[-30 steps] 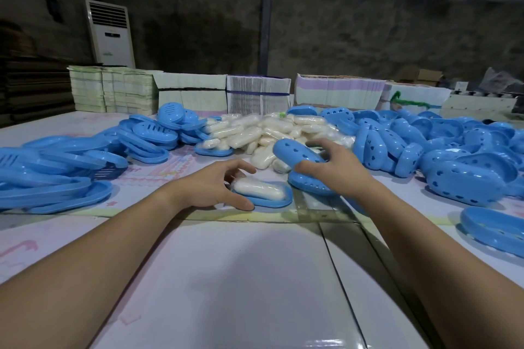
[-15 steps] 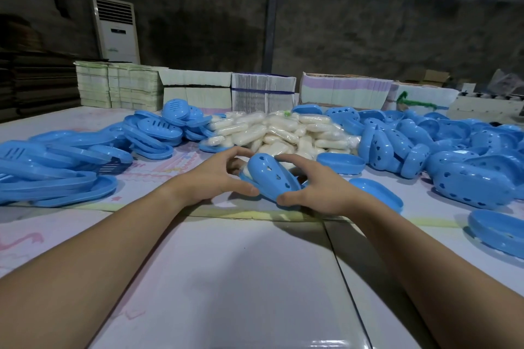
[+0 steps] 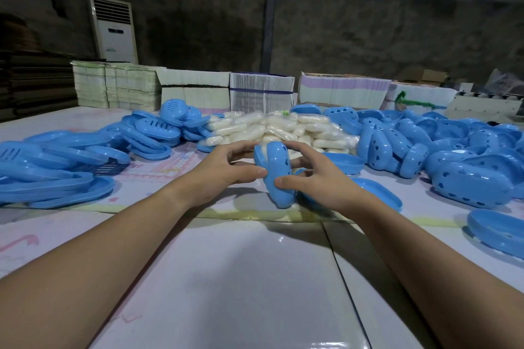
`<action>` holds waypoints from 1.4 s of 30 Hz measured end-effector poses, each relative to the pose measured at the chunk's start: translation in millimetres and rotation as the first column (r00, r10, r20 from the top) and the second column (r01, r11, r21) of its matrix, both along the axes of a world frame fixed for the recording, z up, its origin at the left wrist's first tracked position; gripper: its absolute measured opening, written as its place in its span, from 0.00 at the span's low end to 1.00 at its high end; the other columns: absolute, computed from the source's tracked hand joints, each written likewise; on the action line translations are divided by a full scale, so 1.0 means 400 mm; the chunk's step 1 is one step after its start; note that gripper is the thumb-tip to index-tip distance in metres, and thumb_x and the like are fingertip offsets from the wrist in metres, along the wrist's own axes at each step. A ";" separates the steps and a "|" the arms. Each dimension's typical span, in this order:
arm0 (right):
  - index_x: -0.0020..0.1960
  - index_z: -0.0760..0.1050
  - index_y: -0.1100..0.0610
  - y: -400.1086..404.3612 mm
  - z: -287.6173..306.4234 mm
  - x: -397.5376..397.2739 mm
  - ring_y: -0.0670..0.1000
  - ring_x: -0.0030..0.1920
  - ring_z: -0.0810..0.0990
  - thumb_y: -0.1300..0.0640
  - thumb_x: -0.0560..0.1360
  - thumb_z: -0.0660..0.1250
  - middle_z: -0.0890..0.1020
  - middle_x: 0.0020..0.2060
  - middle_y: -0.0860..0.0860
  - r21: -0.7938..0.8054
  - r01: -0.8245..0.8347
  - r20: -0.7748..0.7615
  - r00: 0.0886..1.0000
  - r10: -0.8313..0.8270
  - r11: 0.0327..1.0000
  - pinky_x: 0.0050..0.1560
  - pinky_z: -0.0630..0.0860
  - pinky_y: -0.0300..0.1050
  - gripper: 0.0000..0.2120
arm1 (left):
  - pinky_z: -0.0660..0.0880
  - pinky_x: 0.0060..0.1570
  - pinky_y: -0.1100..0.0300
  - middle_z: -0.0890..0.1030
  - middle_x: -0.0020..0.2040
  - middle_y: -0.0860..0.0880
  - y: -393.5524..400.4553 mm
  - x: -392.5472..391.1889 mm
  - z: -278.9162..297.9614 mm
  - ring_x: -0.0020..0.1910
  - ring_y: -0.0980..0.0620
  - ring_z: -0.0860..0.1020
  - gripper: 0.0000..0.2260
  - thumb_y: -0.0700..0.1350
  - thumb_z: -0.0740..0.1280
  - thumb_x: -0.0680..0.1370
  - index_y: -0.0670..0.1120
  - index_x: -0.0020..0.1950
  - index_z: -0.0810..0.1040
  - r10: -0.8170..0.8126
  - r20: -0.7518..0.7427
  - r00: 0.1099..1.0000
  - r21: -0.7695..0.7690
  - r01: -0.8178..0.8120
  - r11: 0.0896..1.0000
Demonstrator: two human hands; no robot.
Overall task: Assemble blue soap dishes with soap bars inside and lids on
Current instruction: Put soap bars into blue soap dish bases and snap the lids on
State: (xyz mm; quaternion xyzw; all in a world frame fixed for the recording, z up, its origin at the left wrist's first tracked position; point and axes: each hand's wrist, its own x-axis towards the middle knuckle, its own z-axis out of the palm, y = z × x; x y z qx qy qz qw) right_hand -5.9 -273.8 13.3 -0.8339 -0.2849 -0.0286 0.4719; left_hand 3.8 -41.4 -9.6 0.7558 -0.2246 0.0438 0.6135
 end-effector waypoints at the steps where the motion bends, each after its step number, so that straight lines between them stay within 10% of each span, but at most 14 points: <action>1: 0.63 0.66 0.32 0.000 0.000 -0.001 0.39 0.43 0.81 0.49 0.70 0.75 0.78 0.52 0.43 0.005 0.001 0.001 1.000 -0.001 1.000 0.39 0.76 0.31 0.28 | 0.77 0.63 0.51 0.81 0.64 0.56 -0.004 -0.005 0.004 0.62 0.52 0.81 0.28 0.51 0.78 0.69 0.54 0.69 0.77 -0.005 0.016 1.000 0.019 0.005 1.000; 12: 0.62 0.71 0.34 0.000 -0.004 0.004 0.46 0.44 0.83 0.42 0.60 0.75 0.79 0.49 0.44 0.030 0.061 0.000 0.998 -0.061 0.998 0.49 0.80 0.45 0.31 | 0.75 0.67 0.50 0.74 0.71 0.62 -0.025 -0.029 0.027 0.69 0.57 0.75 0.22 0.44 0.69 0.79 0.59 0.71 0.75 -0.134 0.040 0.990 0.101 0.130 0.986; 42: 0.64 0.71 0.43 0.007 -0.002 -0.006 0.45 0.41 0.83 0.53 0.70 0.76 0.83 0.41 0.47 0.120 0.057 -0.122 0.992 -0.042 0.991 0.43 0.75 0.42 0.26 | 0.82 0.55 0.53 0.82 0.63 0.46 -0.062 -0.042 0.020 0.59 0.49 0.82 0.18 0.43 0.69 0.73 0.62 0.59 0.84 -0.174 -0.102 0.979 -0.203 0.151 0.967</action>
